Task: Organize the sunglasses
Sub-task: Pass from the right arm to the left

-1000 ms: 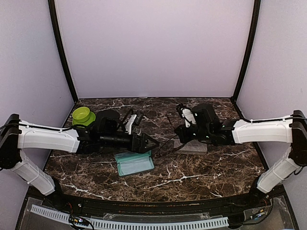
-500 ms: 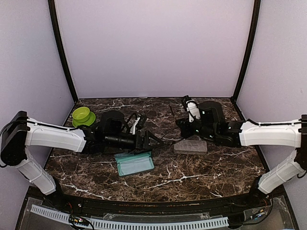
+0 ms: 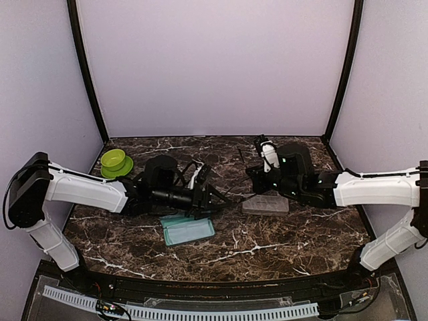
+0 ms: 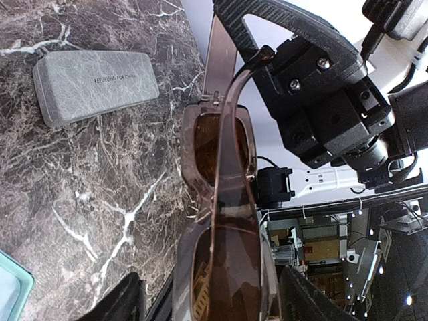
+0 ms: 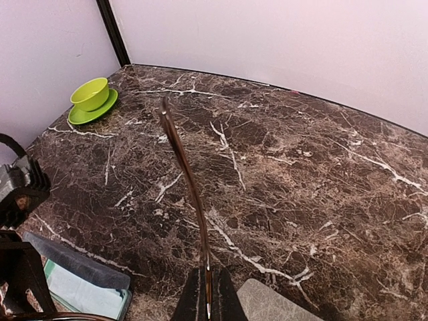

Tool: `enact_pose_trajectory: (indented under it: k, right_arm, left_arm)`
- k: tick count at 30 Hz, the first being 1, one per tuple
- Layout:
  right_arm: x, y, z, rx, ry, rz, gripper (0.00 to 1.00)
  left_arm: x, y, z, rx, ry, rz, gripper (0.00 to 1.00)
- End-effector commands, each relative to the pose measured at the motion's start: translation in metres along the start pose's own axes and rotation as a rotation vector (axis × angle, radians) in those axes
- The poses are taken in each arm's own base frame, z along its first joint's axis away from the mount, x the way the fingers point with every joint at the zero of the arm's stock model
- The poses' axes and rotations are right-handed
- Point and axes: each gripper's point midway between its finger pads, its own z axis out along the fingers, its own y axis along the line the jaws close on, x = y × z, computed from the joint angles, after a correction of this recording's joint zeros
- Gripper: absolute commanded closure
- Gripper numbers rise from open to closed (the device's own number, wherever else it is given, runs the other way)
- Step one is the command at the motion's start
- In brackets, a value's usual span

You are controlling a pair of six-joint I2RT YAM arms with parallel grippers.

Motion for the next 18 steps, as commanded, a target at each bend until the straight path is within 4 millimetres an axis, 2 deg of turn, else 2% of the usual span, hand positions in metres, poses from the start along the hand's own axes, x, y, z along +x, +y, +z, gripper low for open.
enact_pose_trajectory:
  k: [1, 18]
  right_arm:
    - [-0.0180, 0.0020, -0.0081, 0.003, -0.078, 0.014, 1.00]
    - [-0.0139, 0.0026, -0.0090, 0.012, -0.075, 0.003, 1.00]
  left_arm:
    - [-0.0043, -0.0218, 0.0029, 0.082, 0.014, 0.010, 0.32]
    - [-0.0038, -0.0253, 0.0063, 0.119, 0.026, 0.005, 0.60]
